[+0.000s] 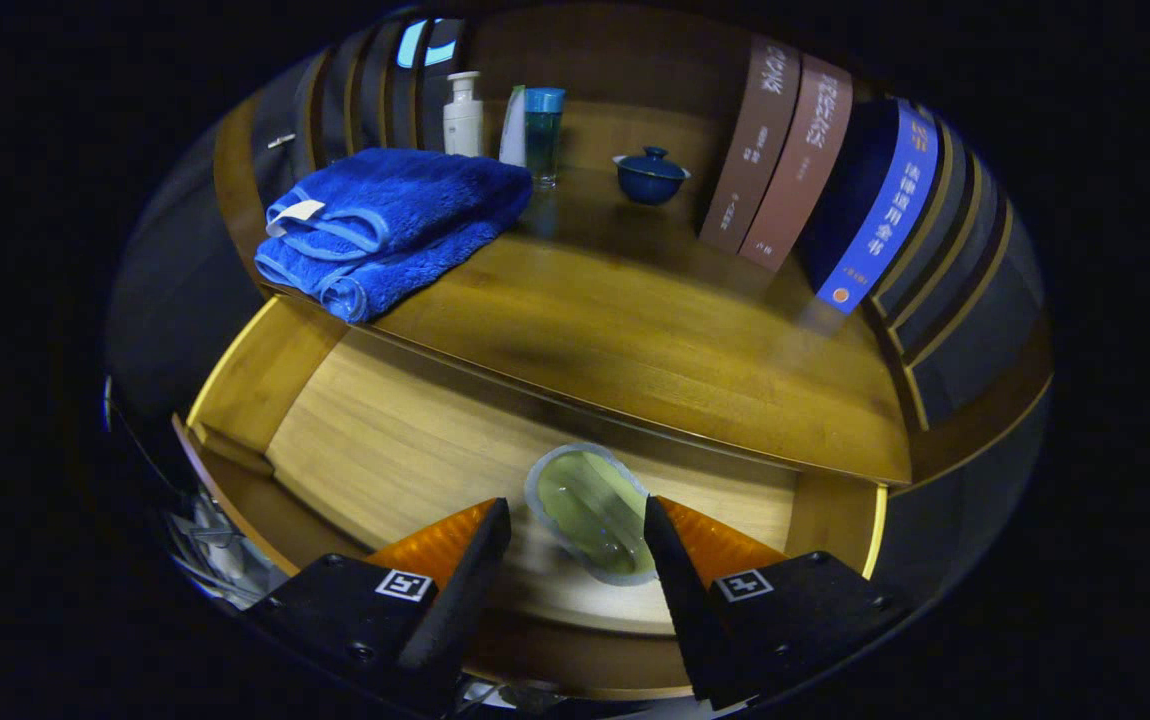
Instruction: Pull open the drawer, take out the items inside it, and place them on the countertop above the cabinet.
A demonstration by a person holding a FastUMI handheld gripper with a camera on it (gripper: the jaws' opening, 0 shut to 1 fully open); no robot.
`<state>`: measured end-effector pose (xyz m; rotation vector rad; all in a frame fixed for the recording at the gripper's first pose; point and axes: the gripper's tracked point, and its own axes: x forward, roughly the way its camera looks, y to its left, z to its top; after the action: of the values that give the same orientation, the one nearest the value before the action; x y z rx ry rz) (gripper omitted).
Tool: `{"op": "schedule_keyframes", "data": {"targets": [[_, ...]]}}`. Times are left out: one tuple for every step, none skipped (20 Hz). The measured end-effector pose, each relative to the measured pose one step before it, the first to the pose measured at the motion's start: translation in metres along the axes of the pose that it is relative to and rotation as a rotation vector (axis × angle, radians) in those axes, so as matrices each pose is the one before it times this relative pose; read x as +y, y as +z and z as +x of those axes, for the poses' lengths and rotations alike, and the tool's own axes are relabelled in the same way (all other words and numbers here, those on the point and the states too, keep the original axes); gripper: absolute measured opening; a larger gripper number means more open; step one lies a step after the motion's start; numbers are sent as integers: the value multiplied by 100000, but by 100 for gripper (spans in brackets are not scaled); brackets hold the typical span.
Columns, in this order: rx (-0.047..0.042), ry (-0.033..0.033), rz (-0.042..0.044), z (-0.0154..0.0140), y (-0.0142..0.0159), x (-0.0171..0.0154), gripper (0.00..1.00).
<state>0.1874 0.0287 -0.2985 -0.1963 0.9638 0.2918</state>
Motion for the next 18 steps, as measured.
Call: {"op": "schedule_keyframes", "data": {"targets": [[1687,2672,560,629,-114,-496,87],[1812,2133,-84,678,-114,-279,87],[1842,1359,-1465,755,-100,-118,85],[2019,519,-2153,649,-352,10,83],[2412,61,-2505,752,-312,-9,81],[1206,72,-2762,409,-52,46,81],[2041,-1171,-1197,879,-574,34,71],[3249,-251,-1449,366,-588,225,61],[-1000,-901,-1407,-428,249,-109,50],[-73,1288,500,435,-366,3,51],[2416,274,1133,-485,210,-68,35],[-375,56,2681,-146,66,265,35],[812,247,1986,201,-62,173,35],[-619,128,1940,166,114,41,35],[-1832,-472,973,168,356,-109,35],[-1200,31,1757,-360,375,-416,35],[1162,-528,713,-80,-173,-225,15],[-1444,-1043,1240,68,-429,549,15]]}}
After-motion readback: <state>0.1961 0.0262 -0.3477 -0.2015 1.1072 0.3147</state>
